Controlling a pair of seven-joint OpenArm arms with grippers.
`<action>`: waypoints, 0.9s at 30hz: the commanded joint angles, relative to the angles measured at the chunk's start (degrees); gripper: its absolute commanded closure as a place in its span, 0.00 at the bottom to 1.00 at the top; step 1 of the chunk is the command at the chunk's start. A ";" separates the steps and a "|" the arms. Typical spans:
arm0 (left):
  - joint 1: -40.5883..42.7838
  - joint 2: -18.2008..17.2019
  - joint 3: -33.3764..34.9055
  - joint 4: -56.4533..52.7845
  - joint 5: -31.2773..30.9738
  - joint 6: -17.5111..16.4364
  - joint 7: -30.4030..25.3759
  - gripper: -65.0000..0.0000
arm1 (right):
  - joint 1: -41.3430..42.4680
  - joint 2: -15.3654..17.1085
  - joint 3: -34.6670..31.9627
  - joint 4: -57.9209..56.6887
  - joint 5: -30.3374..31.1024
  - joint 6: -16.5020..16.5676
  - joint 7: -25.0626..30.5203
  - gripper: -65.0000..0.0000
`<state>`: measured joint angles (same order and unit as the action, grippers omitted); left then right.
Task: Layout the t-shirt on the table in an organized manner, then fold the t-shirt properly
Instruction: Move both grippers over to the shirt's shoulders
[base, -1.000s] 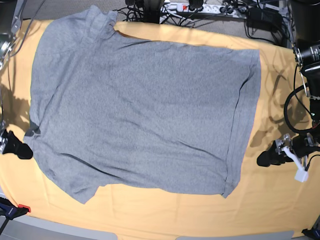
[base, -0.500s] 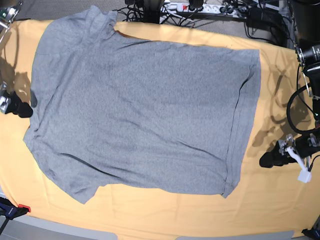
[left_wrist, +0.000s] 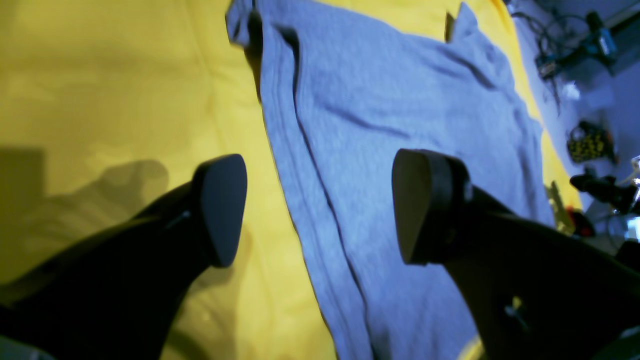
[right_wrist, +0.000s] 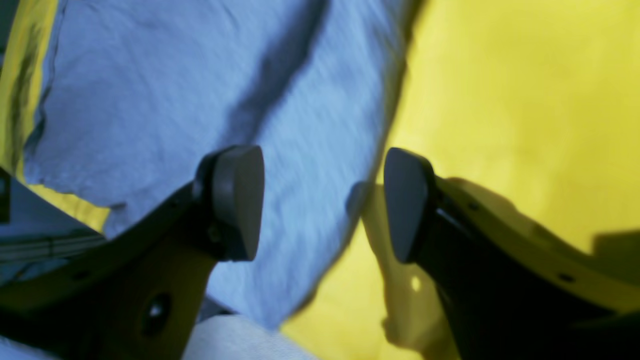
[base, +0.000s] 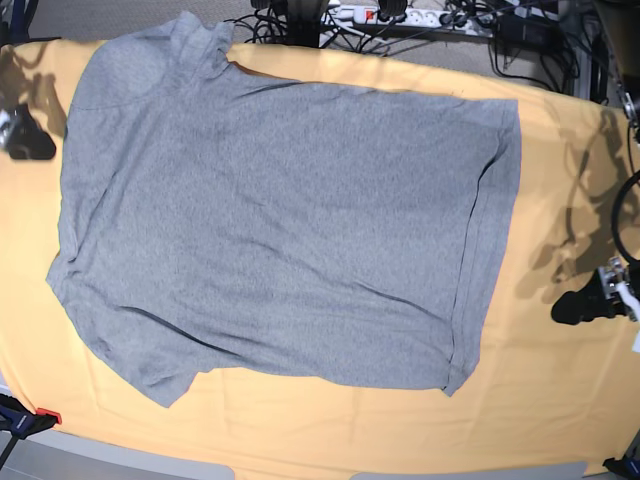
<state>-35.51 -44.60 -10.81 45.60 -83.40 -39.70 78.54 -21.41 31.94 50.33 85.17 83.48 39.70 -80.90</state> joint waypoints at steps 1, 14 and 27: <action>-0.70 -1.84 -0.35 0.83 -1.60 -0.30 0.07 0.28 | -0.83 0.76 1.40 0.90 1.52 0.30 0.90 0.40; 14.84 -7.96 -2.25 0.87 -1.60 -0.30 0.81 0.28 | -4.46 -8.63 3.04 0.87 -11.47 0.30 0.90 0.40; 22.51 -8.76 -6.25 0.87 -1.60 -0.30 0.90 0.28 | -7.04 -11.19 2.95 0.87 -4.57 0.30 0.90 0.40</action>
<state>-11.90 -51.40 -16.53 45.76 -83.59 -39.72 79.96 -28.32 19.79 53.10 85.54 79.13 40.07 -78.94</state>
